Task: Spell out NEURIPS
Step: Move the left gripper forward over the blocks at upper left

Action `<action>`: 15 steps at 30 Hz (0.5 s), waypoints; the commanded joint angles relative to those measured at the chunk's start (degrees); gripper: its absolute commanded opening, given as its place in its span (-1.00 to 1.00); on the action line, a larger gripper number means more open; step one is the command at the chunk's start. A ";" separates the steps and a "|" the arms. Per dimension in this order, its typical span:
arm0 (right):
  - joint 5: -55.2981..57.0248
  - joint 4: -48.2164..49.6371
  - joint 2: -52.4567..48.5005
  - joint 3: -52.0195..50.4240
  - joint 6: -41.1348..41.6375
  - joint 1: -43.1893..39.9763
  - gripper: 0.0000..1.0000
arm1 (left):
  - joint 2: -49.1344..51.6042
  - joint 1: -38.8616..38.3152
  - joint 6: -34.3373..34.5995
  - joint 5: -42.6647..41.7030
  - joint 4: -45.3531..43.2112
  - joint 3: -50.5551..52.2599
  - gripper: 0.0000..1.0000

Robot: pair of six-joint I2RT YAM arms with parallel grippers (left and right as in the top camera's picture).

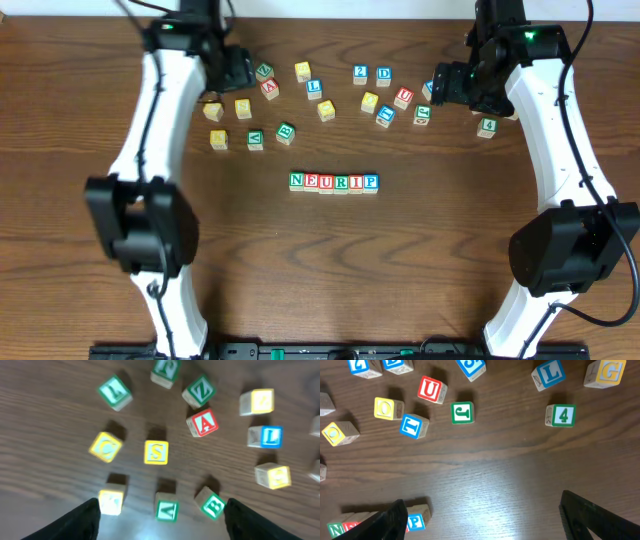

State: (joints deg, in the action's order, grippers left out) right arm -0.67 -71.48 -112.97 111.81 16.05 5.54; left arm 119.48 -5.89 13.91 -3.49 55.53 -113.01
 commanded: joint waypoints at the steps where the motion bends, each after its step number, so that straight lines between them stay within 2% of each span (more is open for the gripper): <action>1: -0.37 -0.57 1.75 1.31 -0.50 0.17 0.84 | 4.44 -1.11 1.05 1.86 -1.20 -0.96 0.49; 7: -0.37 -0.81 1.75 1.29 -0.48 0.17 0.84 | 8.96 -1.60 2.01 2.67 -3.23 -0.90 0.40; 11: -0.37 -0.81 1.75 1.27 -0.50 0.17 0.84 | 9.53 -1.57 4.00 7.02 -3.56 -0.70 0.40; 15: -0.37 -0.76 1.75 1.27 -0.48 0.17 0.84 | 9.90 -1.57 3.93 7.23 -6.03 -0.17 0.40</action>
State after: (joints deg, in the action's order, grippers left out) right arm -0.64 -72.18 -112.97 111.81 16.05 5.54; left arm 128.31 -7.51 16.80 1.13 51.07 -113.01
